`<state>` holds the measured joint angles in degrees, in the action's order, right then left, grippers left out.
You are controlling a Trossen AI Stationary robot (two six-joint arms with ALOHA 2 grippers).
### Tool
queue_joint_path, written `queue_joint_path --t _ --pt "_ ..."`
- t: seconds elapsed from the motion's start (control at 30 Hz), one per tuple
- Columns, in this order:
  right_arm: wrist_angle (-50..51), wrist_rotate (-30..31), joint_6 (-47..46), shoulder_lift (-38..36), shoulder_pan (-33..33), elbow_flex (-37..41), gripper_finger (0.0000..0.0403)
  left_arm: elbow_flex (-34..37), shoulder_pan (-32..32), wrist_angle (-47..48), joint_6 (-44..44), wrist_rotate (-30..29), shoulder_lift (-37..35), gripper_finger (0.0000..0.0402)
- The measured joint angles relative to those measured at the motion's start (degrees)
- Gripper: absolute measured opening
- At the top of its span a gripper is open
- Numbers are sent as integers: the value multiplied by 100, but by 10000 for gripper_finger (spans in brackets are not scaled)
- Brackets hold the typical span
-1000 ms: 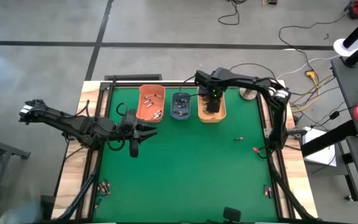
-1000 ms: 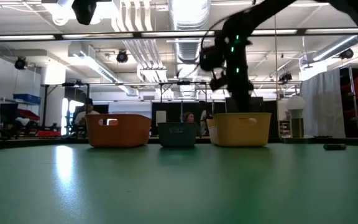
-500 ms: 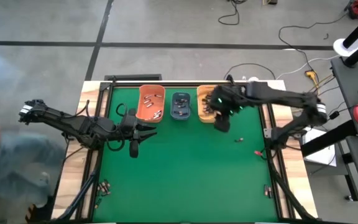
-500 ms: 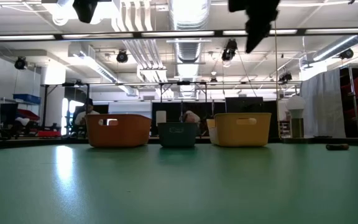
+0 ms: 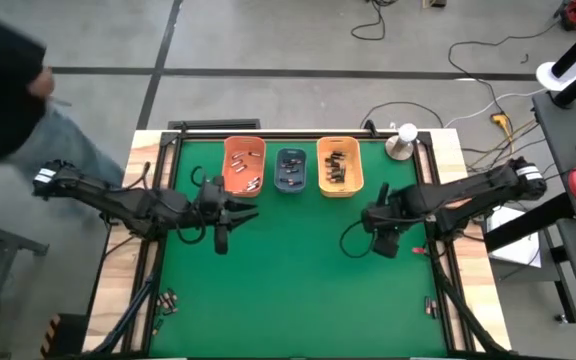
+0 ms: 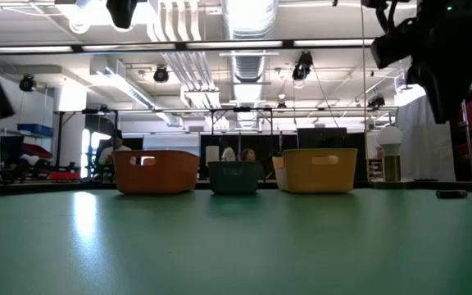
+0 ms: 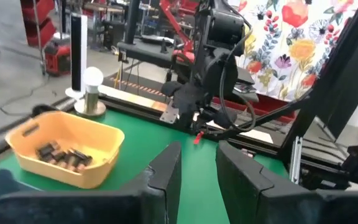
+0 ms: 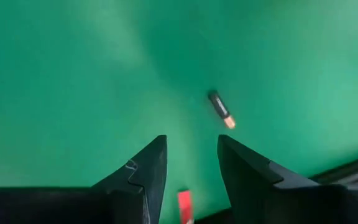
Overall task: Sort batteries
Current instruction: Put the small black battery into the blue bin
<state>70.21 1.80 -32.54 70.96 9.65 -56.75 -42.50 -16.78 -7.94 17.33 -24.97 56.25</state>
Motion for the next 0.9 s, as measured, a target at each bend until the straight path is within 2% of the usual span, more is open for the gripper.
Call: queue_joint_path --t 0.1,0.2,0.3,0.4,0.5,0.63,0.73,0.9 --pt "-404 58 -404 -105 228 52 133 0 2 -309 192 123 382 96" --pt "-621 461 -529 -194 436 -161 126 0 62 -734 406 264 807 127" --pt "-632 779 -239 -255 570 -347 124 -93 175 -846 737 214 1224 165" --pt "-609 778 58 -273 629 -238 125 -529 274 -662 832 197 1666 193" --pt "-498 758 85 -380 629 257 130 -1286 341 -233 604 197 2165 203" --pt "-726 765 96 -697 668 1095 138 -2631 356 501 -120 223 2856 205" --pt "-1129 828 247 -1009 660 1676 144 -3657 355 1131 -565 493 3324 205" --pt "-2153 789 252 -1559 632 2534 152 -5122 367 2047 -745 488 3985 204"
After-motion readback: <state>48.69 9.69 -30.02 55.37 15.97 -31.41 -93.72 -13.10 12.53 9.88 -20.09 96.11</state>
